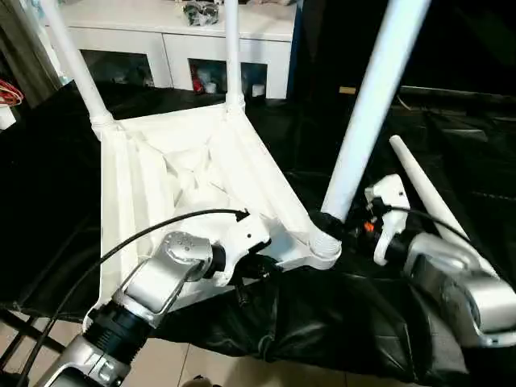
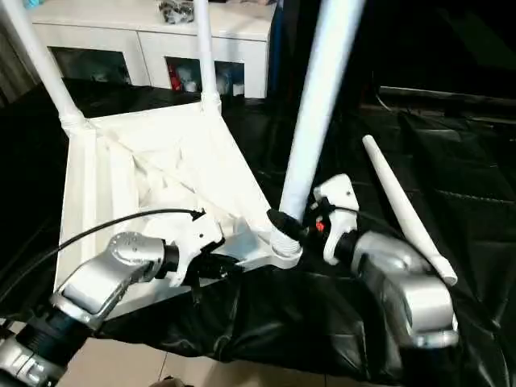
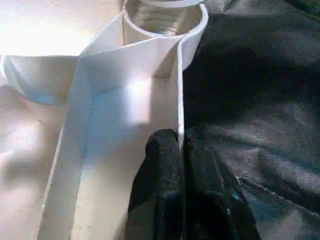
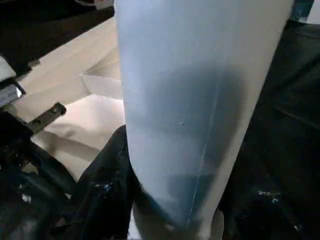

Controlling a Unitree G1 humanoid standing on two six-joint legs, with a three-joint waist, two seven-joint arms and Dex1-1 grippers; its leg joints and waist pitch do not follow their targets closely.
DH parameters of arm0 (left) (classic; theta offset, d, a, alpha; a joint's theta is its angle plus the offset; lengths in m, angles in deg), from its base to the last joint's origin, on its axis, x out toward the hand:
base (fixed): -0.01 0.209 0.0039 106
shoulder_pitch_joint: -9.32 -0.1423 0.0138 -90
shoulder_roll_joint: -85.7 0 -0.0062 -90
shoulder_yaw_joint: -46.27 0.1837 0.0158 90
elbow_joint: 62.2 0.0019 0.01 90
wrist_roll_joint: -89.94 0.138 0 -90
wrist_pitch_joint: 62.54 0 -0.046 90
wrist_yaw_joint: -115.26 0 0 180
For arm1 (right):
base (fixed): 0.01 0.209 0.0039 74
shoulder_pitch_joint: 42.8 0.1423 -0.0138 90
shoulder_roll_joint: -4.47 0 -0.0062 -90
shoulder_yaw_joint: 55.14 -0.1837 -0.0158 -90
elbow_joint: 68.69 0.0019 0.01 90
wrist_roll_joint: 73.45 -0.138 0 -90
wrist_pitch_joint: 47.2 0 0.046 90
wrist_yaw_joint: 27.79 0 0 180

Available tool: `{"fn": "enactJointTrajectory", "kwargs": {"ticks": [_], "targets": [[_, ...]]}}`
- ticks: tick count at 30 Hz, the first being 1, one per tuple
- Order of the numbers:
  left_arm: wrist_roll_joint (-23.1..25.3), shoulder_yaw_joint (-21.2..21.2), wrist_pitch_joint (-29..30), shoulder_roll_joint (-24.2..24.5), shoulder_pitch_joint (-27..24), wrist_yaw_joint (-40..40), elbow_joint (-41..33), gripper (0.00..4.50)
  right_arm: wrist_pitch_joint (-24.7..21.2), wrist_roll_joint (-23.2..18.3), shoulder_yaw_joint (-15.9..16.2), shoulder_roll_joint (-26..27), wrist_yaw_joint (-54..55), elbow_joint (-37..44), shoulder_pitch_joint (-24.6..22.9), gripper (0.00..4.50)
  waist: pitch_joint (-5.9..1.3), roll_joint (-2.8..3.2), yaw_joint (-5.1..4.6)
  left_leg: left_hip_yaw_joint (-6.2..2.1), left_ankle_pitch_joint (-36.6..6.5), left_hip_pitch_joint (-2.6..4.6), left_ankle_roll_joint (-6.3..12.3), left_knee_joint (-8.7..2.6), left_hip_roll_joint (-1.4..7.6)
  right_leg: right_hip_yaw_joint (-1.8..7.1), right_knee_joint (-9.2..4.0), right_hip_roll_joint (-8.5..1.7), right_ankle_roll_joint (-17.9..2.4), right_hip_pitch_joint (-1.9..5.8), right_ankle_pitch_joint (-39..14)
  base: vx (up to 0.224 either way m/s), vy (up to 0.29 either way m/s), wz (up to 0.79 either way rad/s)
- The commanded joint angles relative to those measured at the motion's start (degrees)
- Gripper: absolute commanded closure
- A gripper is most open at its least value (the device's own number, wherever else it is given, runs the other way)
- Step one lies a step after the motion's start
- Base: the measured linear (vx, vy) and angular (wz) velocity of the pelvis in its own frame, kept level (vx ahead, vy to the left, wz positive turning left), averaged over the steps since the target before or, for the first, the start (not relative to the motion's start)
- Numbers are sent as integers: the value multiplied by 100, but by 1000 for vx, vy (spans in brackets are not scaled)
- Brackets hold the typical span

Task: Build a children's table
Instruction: Insert table leg to table base

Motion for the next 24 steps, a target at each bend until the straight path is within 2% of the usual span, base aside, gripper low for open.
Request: {"fn": "enactJointTrajectory", "kwargs": {"ticks": [1,3,5,6,10,11,15,17,19,20,24], "targets": [[-17,-66,-15,84,47,86,245,450,-77,12,62,-76,-124,-81,145,262,-286,-74,2,-160,-1424,90,70,-428,316,351,-682,-578,-436,174,-2900,0,0,0],[-36,-85,-63,92,70,126,278,450,-60,24,65,-80,-147,-155,175,262,-288,-54,10,-171,-1424,87,67,-429,324,340,-685,-587,-388,165,-2994,0,0,0],[-40,-120,-125,92,105,144,338,450,-39,34,76,-66,-164,-267,211,262,-288,-110,2,-171,-1410,75,75,-436,326,333,-687,-590,-384,169,-3006,0,0,0],[-42,-152,-182,87,136,154,395,450,-65,15,77,-43,-178,-353,241,262,-284,-86,8,-171,-1420,88,71,-433,325,334,-692,-597,-394,156,-3039,0,0,0],[-72,-236,-303,90,229,208,554,450,-33,79,174,30,-201,-649,345,262,-279,-123,7,-171,-1393,77,80,-434,315,328,-699,-604,-354,158,-3124,0,0,0],[-72,-242,-319,95,250,222,584,450,-7,100,201,50,-201,-716,369,262,-288,-116,12,-172,-1332,63,79,-435,318,331,-689,-609,-351,166,-3074,0,0,0],[-119,-247,-502,91,286,371,654,450,96,165,249,126,-184,-978,483,262,-283,-121,7,-166,-1355,84,66,-438,334,342,-682,-619,-423,143,-3017,0,0,0],[-136,-219,-562,109,291,473,644,450,196,163,230,237,-185,-1255,607,262,-291,-123,3,-168,-1298,59,61,-444,336,344,-652,-618,-489,166,-2892,0,0,0],[-135,-212,-578,110,291,484,639,450,240,176,234,281,-191,-1397,676,262,-296,-119,18,-167,-1275,76,62,-444,350,354,-637,-619,-513,154,-2791,0,0,0],[-135,-206,-589,105,291,494,633,450,276,182,243,319,-210,-1535,738,262,-295,-124,14,-168,-1243,57,65,-454,354,354,-623,-617,-529,176,-2709,0,0,0],[-127,-199,-624,82,303,514,659,450,365,235,285,358,-253,-1776,825,262,-297,-115,3,-156,-1190,62,77,-447,356,368,-599,-617,-644,177,-2488,0,0,0]]}}
